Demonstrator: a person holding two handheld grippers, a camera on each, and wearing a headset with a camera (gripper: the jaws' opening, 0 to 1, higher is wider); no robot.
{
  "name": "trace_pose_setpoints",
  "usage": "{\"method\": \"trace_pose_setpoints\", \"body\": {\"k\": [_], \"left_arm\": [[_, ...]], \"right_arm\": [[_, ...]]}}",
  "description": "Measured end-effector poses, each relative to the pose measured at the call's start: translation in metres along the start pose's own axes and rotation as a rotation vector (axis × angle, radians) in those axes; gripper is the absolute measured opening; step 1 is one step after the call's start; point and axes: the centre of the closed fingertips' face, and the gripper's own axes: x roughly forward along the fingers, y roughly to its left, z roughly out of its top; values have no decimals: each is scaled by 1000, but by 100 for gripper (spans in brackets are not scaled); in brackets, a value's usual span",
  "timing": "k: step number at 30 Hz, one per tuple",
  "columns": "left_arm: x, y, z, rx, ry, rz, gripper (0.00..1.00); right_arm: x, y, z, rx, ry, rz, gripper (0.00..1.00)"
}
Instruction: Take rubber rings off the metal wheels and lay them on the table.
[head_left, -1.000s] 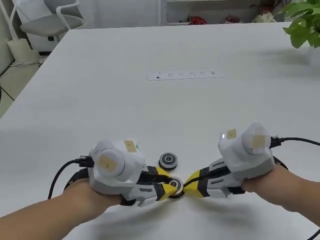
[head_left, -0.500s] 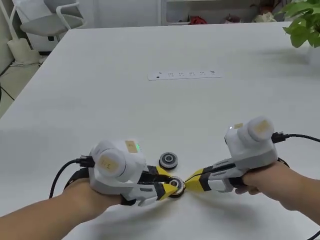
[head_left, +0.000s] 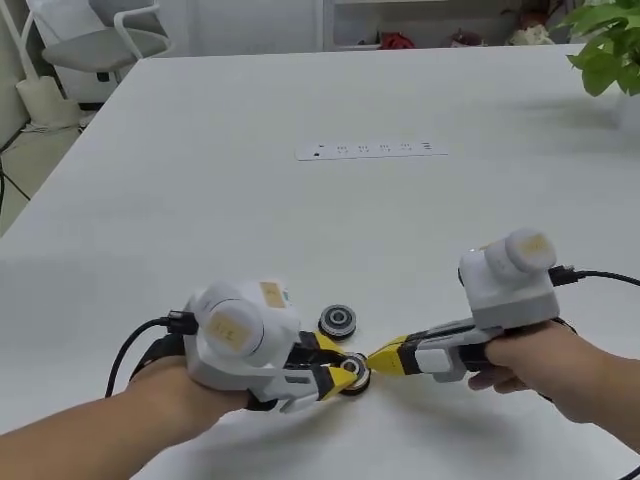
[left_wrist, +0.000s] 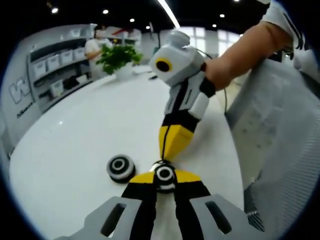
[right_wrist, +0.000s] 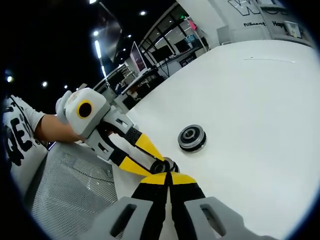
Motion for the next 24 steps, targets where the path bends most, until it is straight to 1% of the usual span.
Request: {"method": "trace_pose_setpoints", "body": {"k": [10,14,15,16,17,19,20,24], "left_arm": [[1,-1,0,4,8,4,13],[0,-3,1,8,10,0,13],[1,-3,1,8,9,-1,13],[1,-3,1,7,9,-3,13],[1,-3,1,8,9,-2,13],[1,-3,1,11,10,-5,13],[1,-3,2,9,7,-5,13],[1,-2,2,8,-3,-11,13]], "right_arm": [[3,7,-1,23,7,17,0],[5,12,-1,10,12,35,0],[5,13,0,9,9,42,0],[6,19,3,28,-5,72,0],[6,27,4,33,-8,110,0],[8,25,3,-7,3,79,0],[8,25,3,-8,6,85,0],[5,18,1,-4,1,68,0]]}}
